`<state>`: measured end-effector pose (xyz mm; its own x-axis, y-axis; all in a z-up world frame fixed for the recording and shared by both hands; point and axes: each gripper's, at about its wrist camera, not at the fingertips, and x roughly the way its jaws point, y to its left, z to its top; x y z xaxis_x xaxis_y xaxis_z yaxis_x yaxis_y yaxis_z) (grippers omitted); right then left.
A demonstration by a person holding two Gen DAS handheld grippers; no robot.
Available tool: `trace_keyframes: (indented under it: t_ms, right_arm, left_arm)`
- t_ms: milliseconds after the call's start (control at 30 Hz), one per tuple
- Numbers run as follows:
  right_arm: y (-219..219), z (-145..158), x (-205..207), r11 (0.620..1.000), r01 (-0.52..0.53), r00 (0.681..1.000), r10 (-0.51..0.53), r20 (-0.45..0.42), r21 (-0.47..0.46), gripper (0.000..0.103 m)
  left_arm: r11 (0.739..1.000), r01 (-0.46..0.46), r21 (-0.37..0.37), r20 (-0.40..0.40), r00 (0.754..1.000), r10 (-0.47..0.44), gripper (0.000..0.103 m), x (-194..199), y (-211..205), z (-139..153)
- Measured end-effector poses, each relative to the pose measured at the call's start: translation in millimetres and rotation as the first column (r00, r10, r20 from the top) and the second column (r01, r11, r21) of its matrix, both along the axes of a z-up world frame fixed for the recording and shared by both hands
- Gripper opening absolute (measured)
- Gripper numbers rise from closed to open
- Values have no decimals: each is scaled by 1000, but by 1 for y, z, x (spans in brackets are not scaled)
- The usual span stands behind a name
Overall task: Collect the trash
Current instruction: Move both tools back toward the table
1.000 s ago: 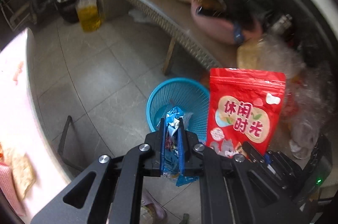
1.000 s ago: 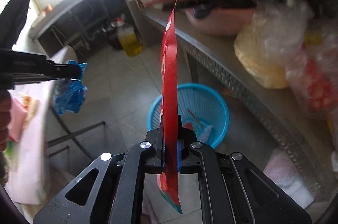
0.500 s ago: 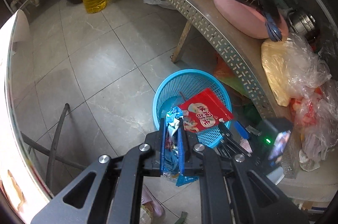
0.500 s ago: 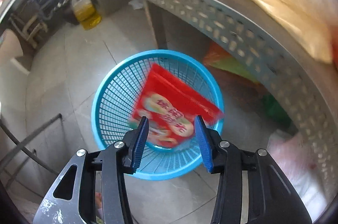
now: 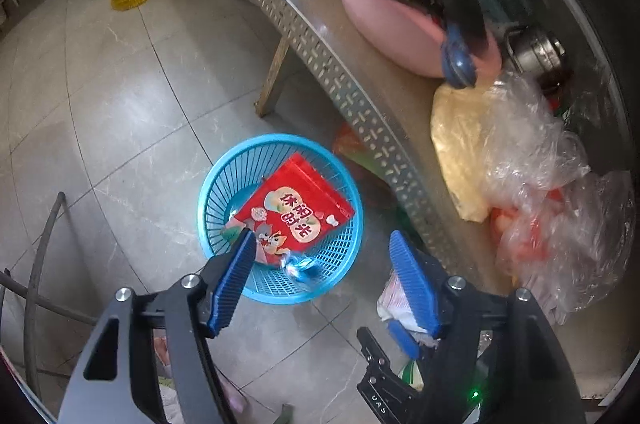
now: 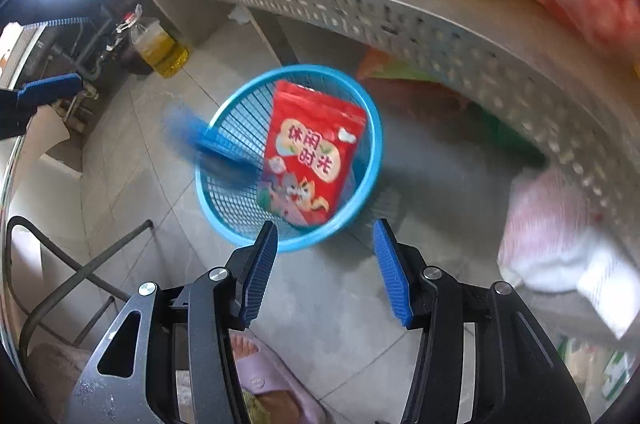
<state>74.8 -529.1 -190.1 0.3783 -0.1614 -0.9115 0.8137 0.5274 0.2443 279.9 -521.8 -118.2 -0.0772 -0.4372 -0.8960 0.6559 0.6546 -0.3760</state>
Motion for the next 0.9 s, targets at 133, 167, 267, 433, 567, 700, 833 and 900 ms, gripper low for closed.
trace_keyframes:
  t_ms: [133, 167, 267, 433, 567, 700, 833, 900]
  right_arm:
    - [4, 7, -6, 1000, -5, 1000, 5, 6, -2, 49]
    - [5, 8, -5, 1000, -9, 1000, 9, 9, -3, 49]
    - [11, 15, -5, 1000, -30, 999, 30, 20, -6, 49]
    - [23, 39, 4, 997, -67, 995, 70, 69, -46, 53]
    - [38, 71, 11, 989, -117, 985, 128, 116, -95, 60]
    - [57, 108, 20, 970, -177, 969, 202, 145, -168, 70]
    - [80, 147, 28, 938, -228, 946, 277, 169, -260, 83]
    - [93, 162, 32, 920, -251, 934, 312, 176, -300, 87]
  left_arm:
    - [1000, -15, -26, 45, 999, 16, 69, -3, 18, 22]
    - [999, -23, -40, 59, 998, 25, 69, -3, 27, 32]
    - [996, -37, -80, 101, 994, 45, 69, -4, 51, 59]
    - [988, -23, -155, 201, 978, 55, 71, -20, 108, 113]
    - [979, -25, -202, 326, 941, 91, 73, -42, 161, 149]
    - [961, -43, -274, 391, 908, 152, 76, -61, 217, 173]
    - [934, -107, -340, 428, 867, 255, 79, -79, 271, 185]
    - [921, -143, -362, 436, 847, 302, 80, -85, 296, 186]
